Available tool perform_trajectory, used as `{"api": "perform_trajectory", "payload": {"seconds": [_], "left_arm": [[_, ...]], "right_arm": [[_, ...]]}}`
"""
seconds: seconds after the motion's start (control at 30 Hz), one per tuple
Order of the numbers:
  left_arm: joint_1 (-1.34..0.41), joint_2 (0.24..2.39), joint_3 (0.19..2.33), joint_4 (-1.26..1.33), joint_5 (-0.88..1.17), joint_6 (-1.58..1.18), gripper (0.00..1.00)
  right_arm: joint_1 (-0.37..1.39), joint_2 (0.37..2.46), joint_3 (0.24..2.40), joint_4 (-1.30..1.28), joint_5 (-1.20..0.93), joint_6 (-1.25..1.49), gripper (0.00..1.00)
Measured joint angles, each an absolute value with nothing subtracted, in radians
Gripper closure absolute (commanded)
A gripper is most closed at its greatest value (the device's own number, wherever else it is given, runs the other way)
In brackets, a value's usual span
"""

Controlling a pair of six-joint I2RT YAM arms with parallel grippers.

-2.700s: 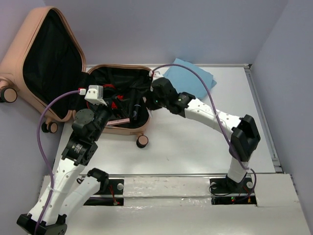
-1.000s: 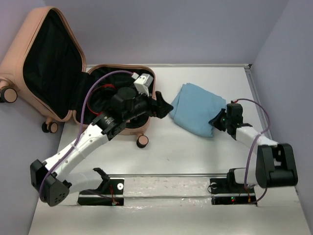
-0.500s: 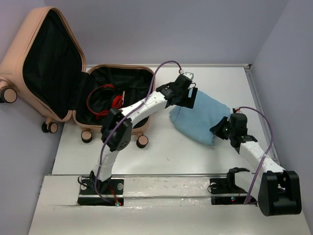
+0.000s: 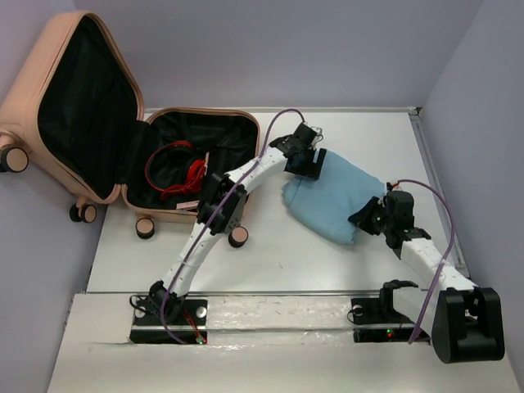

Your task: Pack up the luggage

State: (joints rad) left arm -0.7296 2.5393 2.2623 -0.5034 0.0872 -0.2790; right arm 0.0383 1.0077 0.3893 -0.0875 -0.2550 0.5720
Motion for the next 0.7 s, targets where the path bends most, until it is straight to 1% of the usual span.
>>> {"api": "perform_trajectory", "payload": {"seconds": [0.03,0.07,0.1,0.13,0.23,0.33,0.4,0.5,0.57,0.7], "left_arm": [[-0.728,2.538,2.257,-0.494,0.097,-0.279,0.35],[-0.728,2.539,2.255,-0.483,0.112,-0.278,0.75],[-0.729,2.539,2.252,-0.477,0.128,-0.279,0.90],[-0.730,2.539,2.245,-0.467,0.149,-0.286,0.94],[-0.733,2.534,2.215,-0.414,0.211,-0.287,0.94],[-0.729,2.502,2.139,-0.329,0.255,-0.295,0.94],[-0.725,2.442,2.016,-0.244,0.280,-0.311,0.94],[-0.718,2.371,1.918,-0.229,0.306,-0.337,0.94],[-0.717,2.336,1.902,-0.237,0.332,-0.354,0.94],[-0.708,2.229,1.906,-0.241,0.402,-0.389,0.94]], "right_arm": [[0.038,1.008,0.389,-0.087,-0.258,0.572,0.93],[0.038,1.008,0.389,-0.085,-0.260,0.572,0.93],[0.038,1.008,0.389,-0.084,-0.260,0.572,0.93],[0.038,1.008,0.389,-0.082,-0.262,0.572,0.93],[0.038,1.011,0.389,-0.079,-0.266,0.572,0.93],[0.036,1.021,0.389,-0.080,-0.268,0.572,0.93],[0.034,1.023,0.390,-0.084,-0.270,0.571,0.93],[0.034,1.023,0.400,-0.102,-0.278,0.571,0.93],[0.034,1.020,0.416,-0.113,-0.285,0.572,0.93],[0.043,1.023,0.541,-0.149,-0.315,0.580,0.93]]}}
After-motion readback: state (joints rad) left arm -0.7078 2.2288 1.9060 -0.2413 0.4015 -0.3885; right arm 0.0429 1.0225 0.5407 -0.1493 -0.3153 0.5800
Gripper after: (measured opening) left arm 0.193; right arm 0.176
